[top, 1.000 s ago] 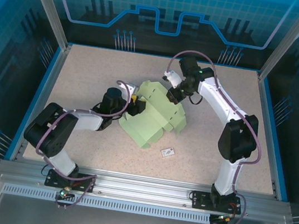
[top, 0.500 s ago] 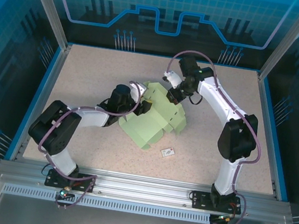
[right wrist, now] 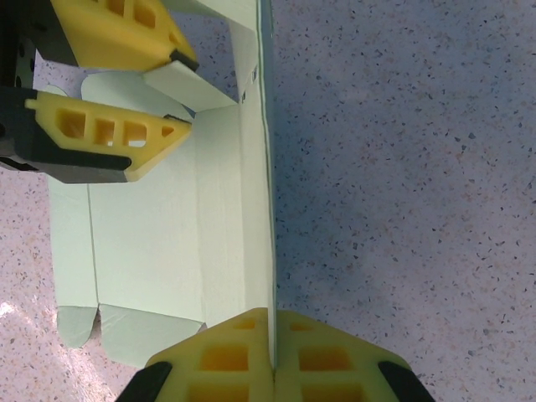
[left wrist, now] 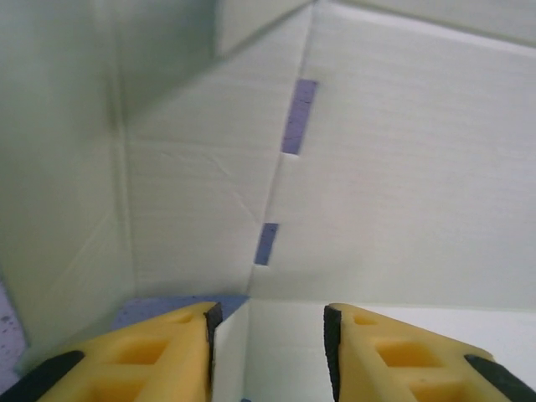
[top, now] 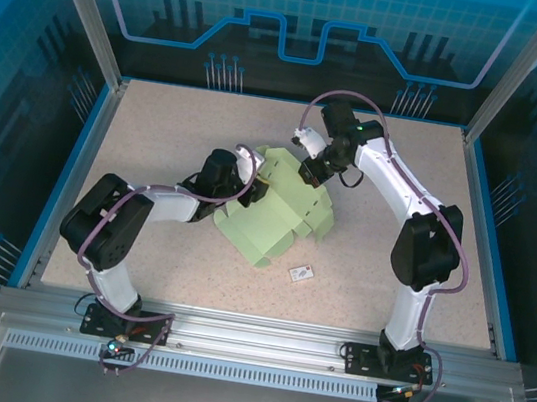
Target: Fold the paper box
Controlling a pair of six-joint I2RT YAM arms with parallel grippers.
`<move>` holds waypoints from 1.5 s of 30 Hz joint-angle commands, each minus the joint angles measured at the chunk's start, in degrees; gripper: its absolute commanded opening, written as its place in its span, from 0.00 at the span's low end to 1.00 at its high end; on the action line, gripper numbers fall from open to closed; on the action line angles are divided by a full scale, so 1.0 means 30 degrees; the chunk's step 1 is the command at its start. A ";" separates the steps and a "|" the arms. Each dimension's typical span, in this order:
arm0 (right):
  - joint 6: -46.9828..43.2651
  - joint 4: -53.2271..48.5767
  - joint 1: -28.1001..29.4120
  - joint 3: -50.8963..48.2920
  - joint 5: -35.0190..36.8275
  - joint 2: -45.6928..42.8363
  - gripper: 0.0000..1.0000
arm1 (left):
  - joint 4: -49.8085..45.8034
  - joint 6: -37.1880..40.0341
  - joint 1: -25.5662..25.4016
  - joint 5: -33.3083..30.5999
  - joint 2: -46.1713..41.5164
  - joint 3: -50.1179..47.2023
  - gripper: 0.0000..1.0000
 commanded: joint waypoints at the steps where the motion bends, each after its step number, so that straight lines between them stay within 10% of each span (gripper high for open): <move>1: 0.0280 -0.0439 -0.0194 0.0668 -0.0646 0.0274 0.00 | 0.0404 -0.0205 0.0066 0.1834 0.0150 0.0028 0.36; 32: 0.0507 0.0353 -0.0333 -0.0328 -0.0492 -0.0557 0.00 | 0.2640 -0.3232 0.0496 0.3507 -0.1582 -0.1974 0.50; 45: -0.0066 0.0412 -0.0164 -0.0295 -0.0515 -0.0584 0.00 | -0.1482 -0.4079 0.1866 0.5591 -0.2873 0.1684 0.56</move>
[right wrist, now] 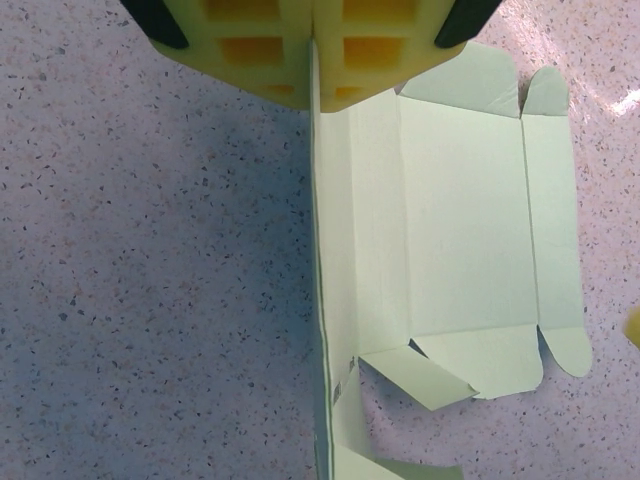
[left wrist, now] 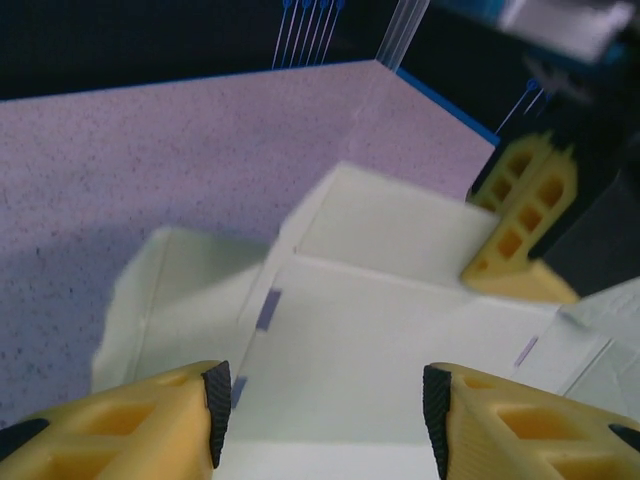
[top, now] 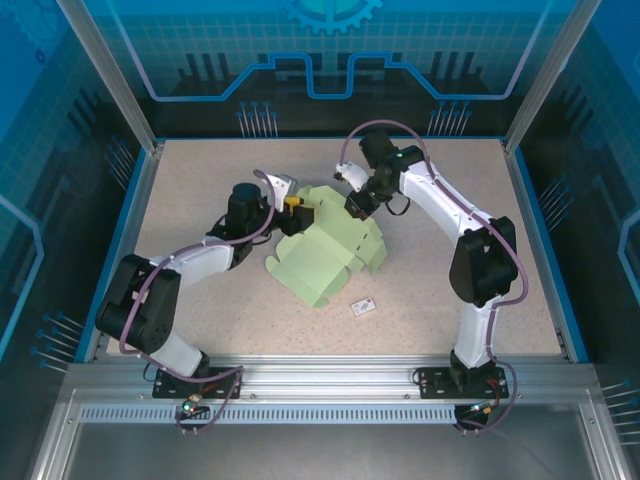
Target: Fold the paper box
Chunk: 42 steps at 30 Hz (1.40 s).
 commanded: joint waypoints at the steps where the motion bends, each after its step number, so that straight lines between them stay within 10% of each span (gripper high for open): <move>1: -0.0294 0.0153 -0.0102 -0.0063 -0.0107 -0.0576 0.00 | -0.1585 -0.0294 0.0245 0.1006 0.0386 0.1588 0.56; 42: -0.0075 0.0575 -0.0156 0.0367 -0.0757 -0.0424 0.00 | -0.0945 -0.2283 0.0121 0.4583 0.1931 0.3142 0.49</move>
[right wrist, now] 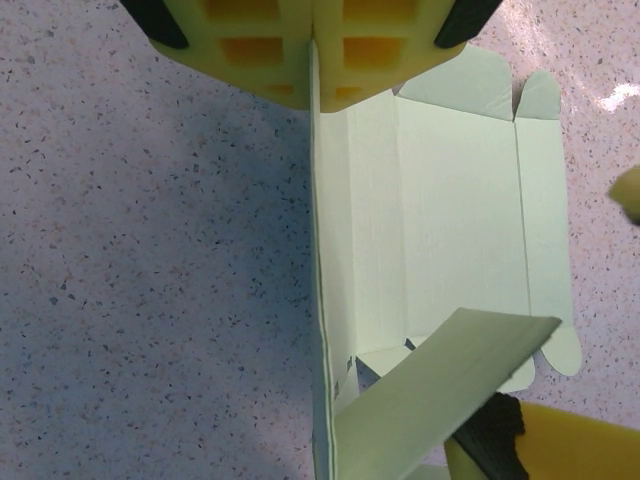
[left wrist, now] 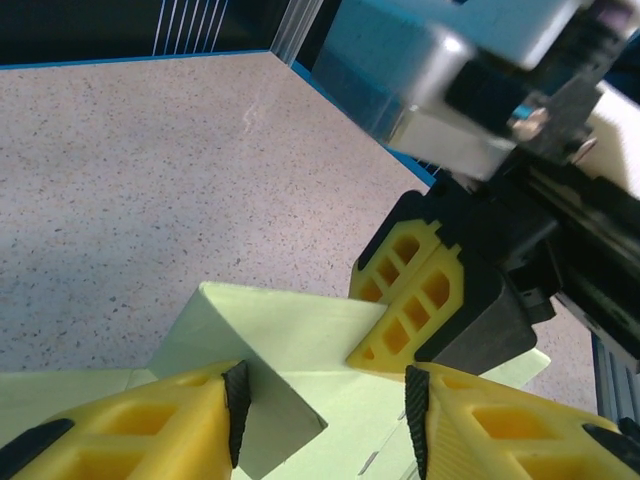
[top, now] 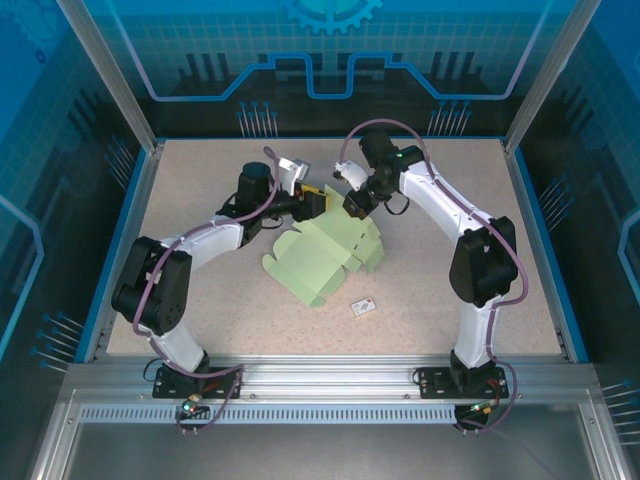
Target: Fold the paper box
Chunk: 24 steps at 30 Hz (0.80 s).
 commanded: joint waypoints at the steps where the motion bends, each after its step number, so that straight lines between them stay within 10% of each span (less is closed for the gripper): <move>1: -0.0531 0.0139 -0.0144 0.0399 0.0158 -0.0503 0.00 | 0.0367 -0.0502 0.0376 -0.0035 -0.0948 -0.0712 0.50; 14: -0.4173 0.3135 0.2825 -0.2231 0.9853 -0.1285 0.00 | -0.3537 -0.1533 0.1835 -0.5901 -0.6108 -0.3232 0.63; 24: -0.7173 0.9259 0.5075 -0.6005 1.5466 -0.2222 0.00 | -0.5721 -0.3357 0.3986 -0.7587 -0.4291 -0.2419 0.64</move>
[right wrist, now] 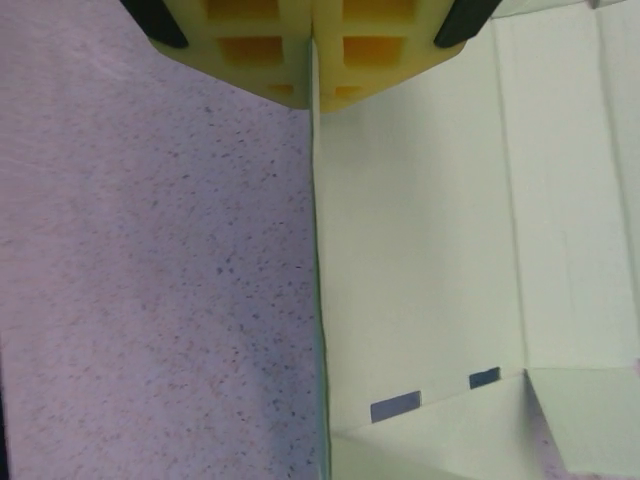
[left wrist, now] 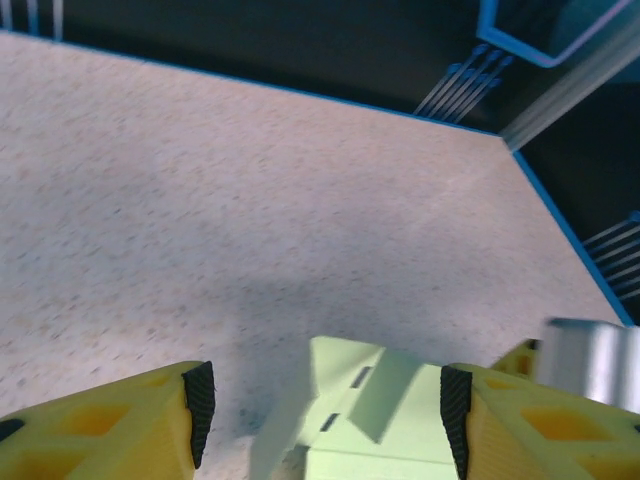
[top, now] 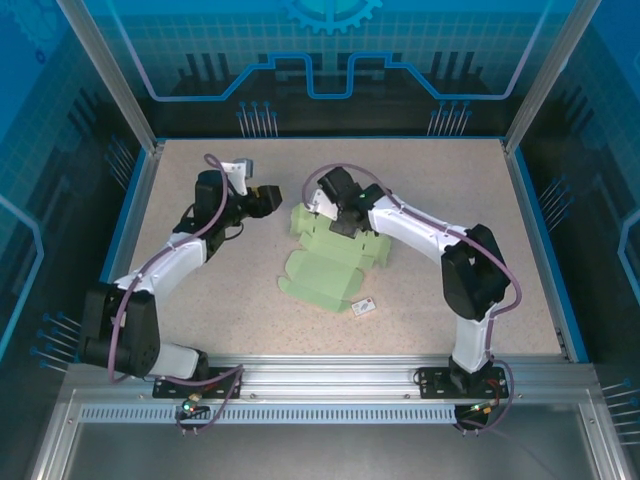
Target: Fold the paper box
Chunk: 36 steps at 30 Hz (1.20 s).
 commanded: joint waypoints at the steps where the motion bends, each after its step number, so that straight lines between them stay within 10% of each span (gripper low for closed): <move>1: -0.1908 0.3278 0.0482 -0.1188 0.2742 -0.1283 0.00 | -0.1733 -0.0685 0.0521 -0.1190 0.1256 0.0737 0.64; 36: -0.8746 1.4982 0.0568 -0.7835 0.5189 -0.1436 0.00 | -0.4424 0.2372 0.0144 0.2236 0.9110 0.5658 0.61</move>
